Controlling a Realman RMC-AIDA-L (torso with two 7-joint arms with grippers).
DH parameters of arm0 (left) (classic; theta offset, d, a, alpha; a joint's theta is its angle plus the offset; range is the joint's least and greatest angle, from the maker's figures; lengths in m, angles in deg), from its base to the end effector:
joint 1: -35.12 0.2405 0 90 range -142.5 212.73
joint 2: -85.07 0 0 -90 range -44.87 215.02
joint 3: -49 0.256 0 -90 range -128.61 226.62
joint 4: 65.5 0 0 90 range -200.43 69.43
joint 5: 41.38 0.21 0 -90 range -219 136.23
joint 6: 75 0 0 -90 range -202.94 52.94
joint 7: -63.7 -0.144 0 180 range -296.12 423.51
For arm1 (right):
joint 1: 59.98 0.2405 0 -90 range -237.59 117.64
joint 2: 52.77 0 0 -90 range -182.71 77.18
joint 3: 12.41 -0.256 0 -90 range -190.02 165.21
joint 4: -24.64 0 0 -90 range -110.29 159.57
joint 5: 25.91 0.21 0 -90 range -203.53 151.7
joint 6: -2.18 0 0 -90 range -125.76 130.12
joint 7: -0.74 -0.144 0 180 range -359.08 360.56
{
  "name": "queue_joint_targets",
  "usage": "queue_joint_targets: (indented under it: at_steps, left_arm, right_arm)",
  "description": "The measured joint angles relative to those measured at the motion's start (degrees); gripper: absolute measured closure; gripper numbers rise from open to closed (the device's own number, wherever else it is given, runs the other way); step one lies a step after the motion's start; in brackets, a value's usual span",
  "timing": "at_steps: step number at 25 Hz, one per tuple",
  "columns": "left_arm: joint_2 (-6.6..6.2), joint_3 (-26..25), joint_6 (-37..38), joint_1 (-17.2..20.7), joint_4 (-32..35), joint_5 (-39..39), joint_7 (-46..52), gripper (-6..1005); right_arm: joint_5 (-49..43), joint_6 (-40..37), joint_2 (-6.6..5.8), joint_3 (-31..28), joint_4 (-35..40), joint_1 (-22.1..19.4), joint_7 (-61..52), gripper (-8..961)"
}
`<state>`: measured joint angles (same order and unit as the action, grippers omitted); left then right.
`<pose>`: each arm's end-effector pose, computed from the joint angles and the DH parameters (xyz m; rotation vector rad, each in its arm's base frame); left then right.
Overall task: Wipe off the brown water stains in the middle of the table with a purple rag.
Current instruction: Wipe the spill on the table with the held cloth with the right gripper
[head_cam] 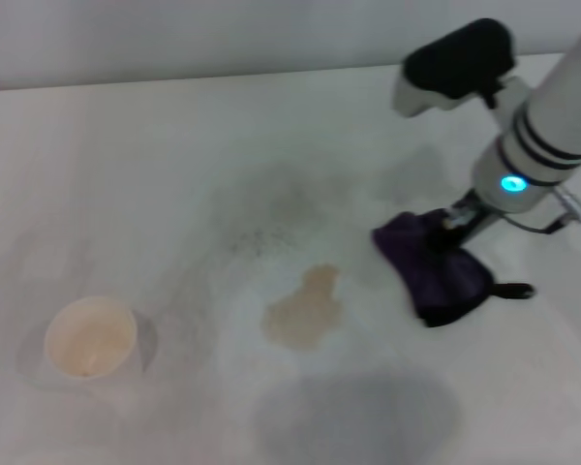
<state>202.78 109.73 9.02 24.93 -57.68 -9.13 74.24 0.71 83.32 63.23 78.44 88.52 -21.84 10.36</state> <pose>-0.3763 0.2391 0.0316 -1.6139 -0.3149 -0.6211 0.2176 0.3635 -0.0259 -2.2601 1.2586 -0.6744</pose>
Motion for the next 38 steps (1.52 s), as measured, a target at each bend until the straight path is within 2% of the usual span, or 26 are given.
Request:
queue_joint_targets:
  at_steps: [12,16,23,26,29,38]
  left_arm:
    - [0.5,0.08,0.19,-0.28,0.06,0.3,0.0,133]
    - [0.53,0.05,0.2,-0.27,0.08,0.29,0.0,135]
    - [0.7,0.1,0.21,-0.2,0.09,0.26,0.0,139]
    - [0.78,0.19,0.23,-0.15,0.09,0.27,0.0,138]
    - [0.81,0.18,0.26,0.09,0.04,0.27,0.0,137]
    - [0.87,0.08,0.29,0.42,0.0,0.27,0.0,138]
  right_arm:
    - [12.23,-2.67,0.19,17.5,-0.52,8.5,-4.54,870]
    - [19.48,-4.1,0.19,24.26,0.0,11.28,-4.93,870]
    - [27.02,-6.03,0.19,32.41,3.31,13.53,-4.64,872]
    - [26.55,-6.46,0.2,32.81,2.94,14.1,-4.62,873]
    - [23.29,-6.09,0.17,30.71,1.9,14.53,-4.61,873]
    - [7.22,-1.58,-0.21,17.65,-4.59,13.83,-4.07,873]
